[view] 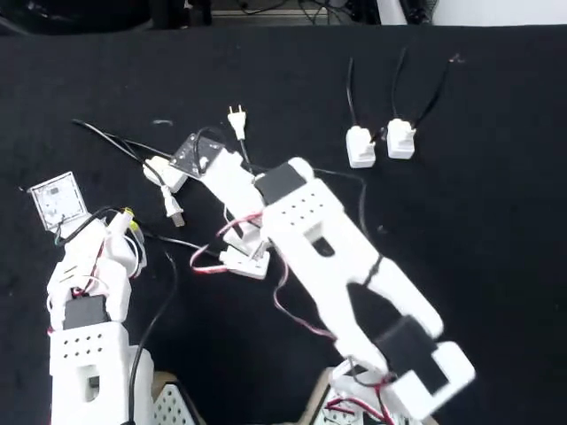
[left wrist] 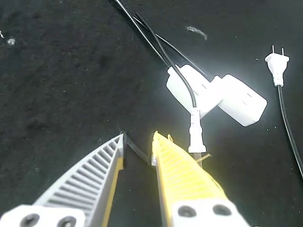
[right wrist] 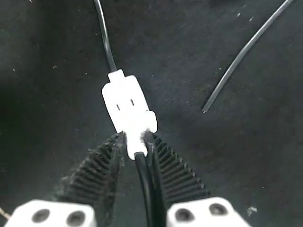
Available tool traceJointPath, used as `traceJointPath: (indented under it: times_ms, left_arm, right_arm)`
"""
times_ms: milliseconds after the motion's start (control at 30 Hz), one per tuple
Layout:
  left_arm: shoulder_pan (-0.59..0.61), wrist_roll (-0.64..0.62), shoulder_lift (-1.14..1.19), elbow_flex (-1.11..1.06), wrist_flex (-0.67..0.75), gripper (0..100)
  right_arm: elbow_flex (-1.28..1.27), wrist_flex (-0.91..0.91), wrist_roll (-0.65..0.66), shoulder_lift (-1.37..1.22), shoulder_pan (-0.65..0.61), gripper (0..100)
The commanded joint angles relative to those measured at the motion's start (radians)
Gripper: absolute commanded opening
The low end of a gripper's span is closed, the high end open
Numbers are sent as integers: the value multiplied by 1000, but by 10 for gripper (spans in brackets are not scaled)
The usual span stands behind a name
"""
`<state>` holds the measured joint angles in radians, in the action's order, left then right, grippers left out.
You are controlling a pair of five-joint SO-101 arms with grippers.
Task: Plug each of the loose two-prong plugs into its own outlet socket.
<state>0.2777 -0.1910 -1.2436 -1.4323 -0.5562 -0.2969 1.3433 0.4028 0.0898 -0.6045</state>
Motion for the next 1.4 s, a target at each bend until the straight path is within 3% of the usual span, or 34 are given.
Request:
traceJointPath:
  times_ms: [0,367,733,1033,1367]
  left_arm:
    - [8,-2,-8,24,12,113]
    - [12,-2,-8,24,12,113]
    - [10,-2,-8,24,12,113]
    - [12,-2,-8,24,12,113]
    - [12,-2,-8,24,12,113]
  right_arm:
    - [77,38,23,-25,18,11]
    - [74,57,218,-33,23,11]
    - [73,55,222,-33,23,11]
    - [73,54,316,-38,23,11]
    - [25,23,222,-42,35,11]
